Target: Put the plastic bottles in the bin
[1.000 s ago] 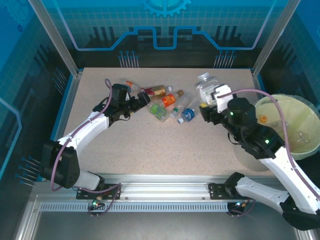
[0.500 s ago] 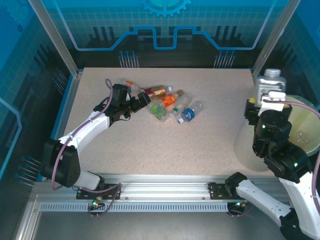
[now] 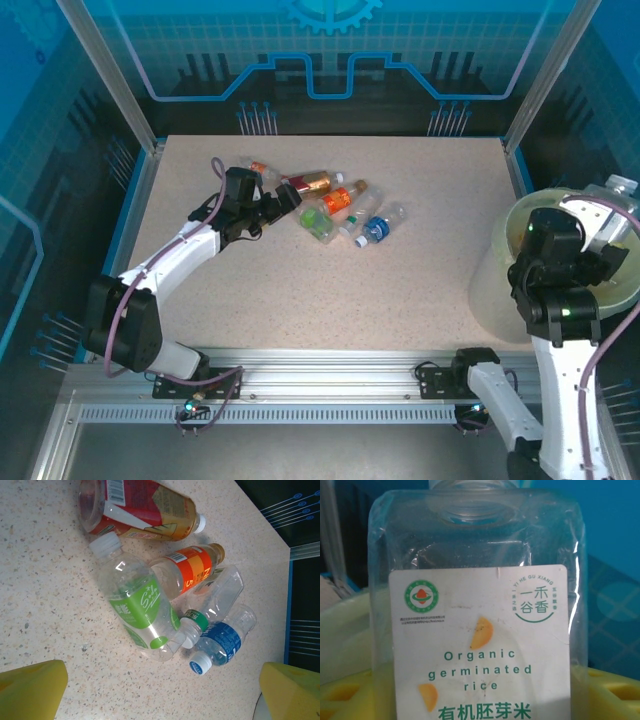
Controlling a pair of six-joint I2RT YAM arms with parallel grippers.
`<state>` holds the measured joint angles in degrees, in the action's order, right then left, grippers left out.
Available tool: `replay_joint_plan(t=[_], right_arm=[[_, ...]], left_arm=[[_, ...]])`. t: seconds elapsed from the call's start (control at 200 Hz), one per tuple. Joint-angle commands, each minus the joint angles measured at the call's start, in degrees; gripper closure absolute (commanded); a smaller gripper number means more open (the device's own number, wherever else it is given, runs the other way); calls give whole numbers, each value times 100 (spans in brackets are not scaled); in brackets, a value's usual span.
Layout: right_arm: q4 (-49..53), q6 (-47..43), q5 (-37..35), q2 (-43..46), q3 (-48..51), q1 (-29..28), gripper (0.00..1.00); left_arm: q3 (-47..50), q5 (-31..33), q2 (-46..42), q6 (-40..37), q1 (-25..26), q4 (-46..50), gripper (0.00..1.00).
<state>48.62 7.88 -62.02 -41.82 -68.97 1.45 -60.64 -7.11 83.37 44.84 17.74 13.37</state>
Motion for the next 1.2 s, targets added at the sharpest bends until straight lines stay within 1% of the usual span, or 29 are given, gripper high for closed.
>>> replay_joint_plan(t=[0.0, 0.085, 0.23, 0.285, 0.315, 0.33, 0.39, 0.425, 0.56, 0.68, 0.865, 0.995, 1.126, 1.191], right_arm=[[177, 439, 695, -64, 19, 775, 50], [246, 465, 895, -160, 56, 1276, 47], [341, 579, 1433, -256, 143, 2123, 35], [332, 613, 1675, -265, 198, 2493, 28], [348, 690, 1792, -270, 200, 2594, 26], [357, 734, 1872, -273, 200, 2791, 26], [290, 838, 2221, -280, 232, 3032, 24], [300, 915, 2409, -320, 244, 3121, 22], [452, 1066, 2561, -458, 112, 3138, 7], [479, 1054, 2841, -441, -73, 3135, 0], [640, 1073, 2740, -391, -274, 3138, 0], [675, 1075, 2794, -362, -336, 3128, 0], [675, 1055, 2957, -364, -363, 3120, 0], [649, 1075, 3216, -321, -380, 3078, 0]], left_arm=[[-263, -28, 30, -106, -16, 152, 1], [-268, -10, 32, -116, -16, 170, 1], [-312, -9, 82, -116, -16, 253, 1], [-366, -35, 117, -118, -16, 337, 1], [-391, -57, 126, -137, -16, 363, 1], [-395, -60, 139, -142, -16, 368, 1], [-379, -62, 146, -122, -16, 368, 1], [-370, -62, 145, -123, -16, 360, 1], [-322, -29, 111, -149, -16, 360, 1], [-273, 34, 74, -165, -16, 330, 1], [-255, 43, 76, -184, -16, 321, 1], [-247, 60, 83, -195, -16, 307, 1], [-242, 61, 115, -169, -16, 299, 1], [-246, 53, 141, -159, -16, 302, 1]])
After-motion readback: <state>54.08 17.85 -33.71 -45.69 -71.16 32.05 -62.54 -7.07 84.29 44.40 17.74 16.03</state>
